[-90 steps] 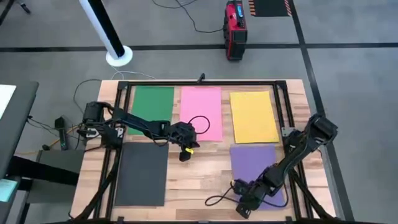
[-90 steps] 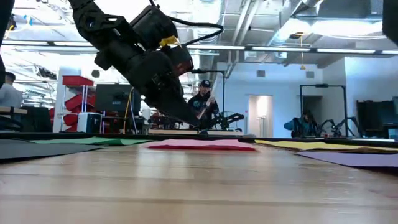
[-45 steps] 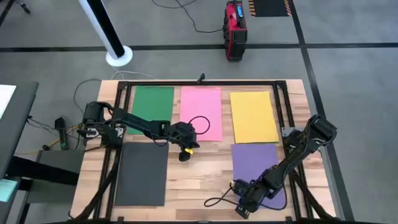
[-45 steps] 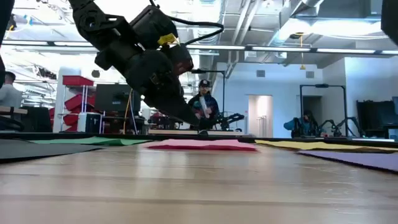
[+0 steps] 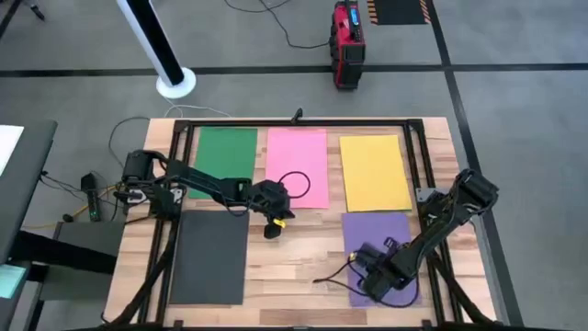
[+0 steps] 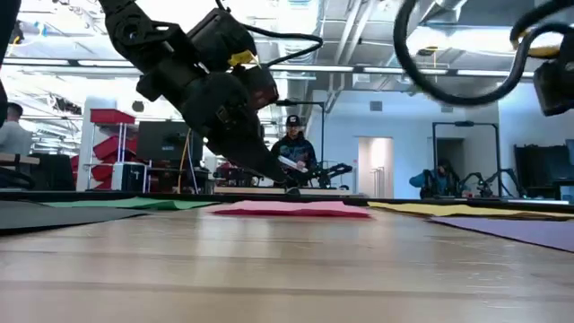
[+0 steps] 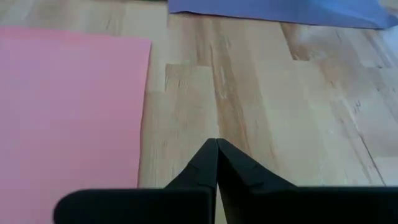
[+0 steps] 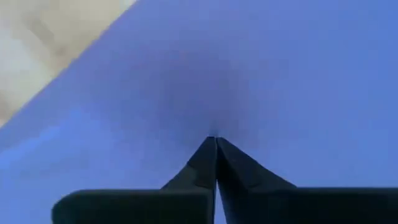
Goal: Organize paper
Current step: Move the violet paper to the bottom right of the table
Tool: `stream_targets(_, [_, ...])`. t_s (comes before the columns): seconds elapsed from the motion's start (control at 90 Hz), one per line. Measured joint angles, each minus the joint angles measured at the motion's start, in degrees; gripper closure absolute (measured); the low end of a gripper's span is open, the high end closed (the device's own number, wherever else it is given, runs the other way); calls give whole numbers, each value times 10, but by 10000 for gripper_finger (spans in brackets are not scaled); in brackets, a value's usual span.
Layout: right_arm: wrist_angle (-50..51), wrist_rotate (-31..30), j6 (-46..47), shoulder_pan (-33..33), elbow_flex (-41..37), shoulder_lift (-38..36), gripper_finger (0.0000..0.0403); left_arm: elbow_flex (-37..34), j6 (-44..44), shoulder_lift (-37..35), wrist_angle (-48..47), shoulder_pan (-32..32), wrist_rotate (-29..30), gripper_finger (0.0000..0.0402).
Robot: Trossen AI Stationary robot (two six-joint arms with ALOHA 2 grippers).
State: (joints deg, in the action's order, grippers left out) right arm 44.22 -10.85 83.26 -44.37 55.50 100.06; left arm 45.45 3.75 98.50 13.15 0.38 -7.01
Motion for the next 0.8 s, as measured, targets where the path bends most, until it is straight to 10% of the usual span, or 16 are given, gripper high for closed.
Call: stream_targets(0.8, [30, 19, 57, -66, -7, 2, 403, 0, 10, 0, -7, 0, 0, 401])
